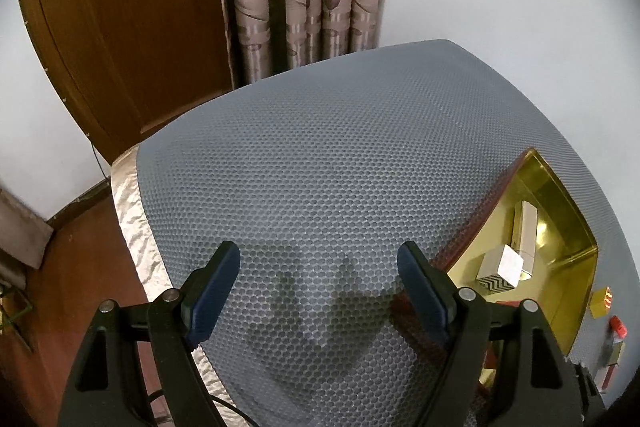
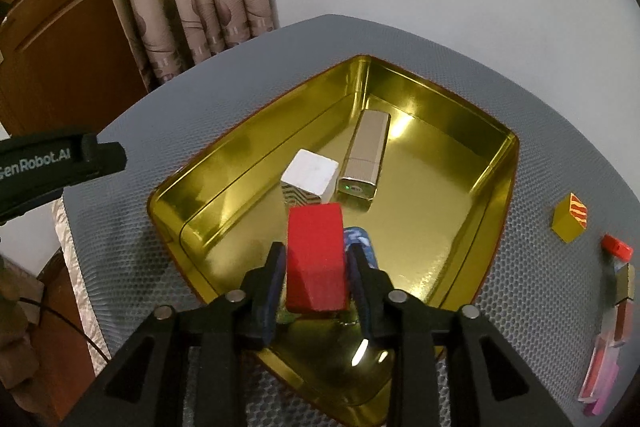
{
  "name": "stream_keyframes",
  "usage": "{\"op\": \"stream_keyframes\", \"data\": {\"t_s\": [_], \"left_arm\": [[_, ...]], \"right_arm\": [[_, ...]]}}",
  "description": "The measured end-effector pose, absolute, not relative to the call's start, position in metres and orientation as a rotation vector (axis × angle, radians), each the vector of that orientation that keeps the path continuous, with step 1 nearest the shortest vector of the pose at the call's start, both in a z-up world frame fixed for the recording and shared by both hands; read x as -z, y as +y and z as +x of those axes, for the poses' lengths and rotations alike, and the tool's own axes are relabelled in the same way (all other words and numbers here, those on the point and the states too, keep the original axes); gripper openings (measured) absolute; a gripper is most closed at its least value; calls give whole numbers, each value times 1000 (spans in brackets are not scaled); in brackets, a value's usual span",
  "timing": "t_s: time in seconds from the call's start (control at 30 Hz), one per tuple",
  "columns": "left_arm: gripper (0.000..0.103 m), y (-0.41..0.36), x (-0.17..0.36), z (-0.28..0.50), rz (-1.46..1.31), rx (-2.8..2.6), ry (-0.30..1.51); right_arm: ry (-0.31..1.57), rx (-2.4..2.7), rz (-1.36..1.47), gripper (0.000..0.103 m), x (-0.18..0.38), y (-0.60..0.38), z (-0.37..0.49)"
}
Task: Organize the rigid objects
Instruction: 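Lower the red block into the gold tin and open the right gripper, then reach the right gripper to the pink eraser block and grasp it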
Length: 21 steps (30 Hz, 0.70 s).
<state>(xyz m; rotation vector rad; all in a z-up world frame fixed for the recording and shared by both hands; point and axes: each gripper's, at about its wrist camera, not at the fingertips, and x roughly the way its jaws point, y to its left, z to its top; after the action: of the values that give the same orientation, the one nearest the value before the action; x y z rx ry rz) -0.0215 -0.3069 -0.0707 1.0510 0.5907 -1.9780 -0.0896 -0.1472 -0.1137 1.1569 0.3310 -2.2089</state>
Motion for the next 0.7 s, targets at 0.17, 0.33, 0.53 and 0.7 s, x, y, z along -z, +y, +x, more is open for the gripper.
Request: {"op": "stream_keyframes", "data": {"t_s": [0.17, 0.33, 0.53, 0.7], "left_arm": [[78, -308, 70, -21, 1046, 1986, 585], [78, -307, 69, -20, 1043, 1989, 573], [78, -304, 68, -21, 1042, 1992, 555], [78, -300, 67, -22, 1035, 1999, 531]], "right_arm": [[280, 2242, 1136, 47, 99, -126, -86], [232, 2334, 1098, 47, 81, -72, -82], [278, 2542, 1121, 47, 75, 35, -67], [235, 2671, 1230, 48, 88, 123, -57]]}}
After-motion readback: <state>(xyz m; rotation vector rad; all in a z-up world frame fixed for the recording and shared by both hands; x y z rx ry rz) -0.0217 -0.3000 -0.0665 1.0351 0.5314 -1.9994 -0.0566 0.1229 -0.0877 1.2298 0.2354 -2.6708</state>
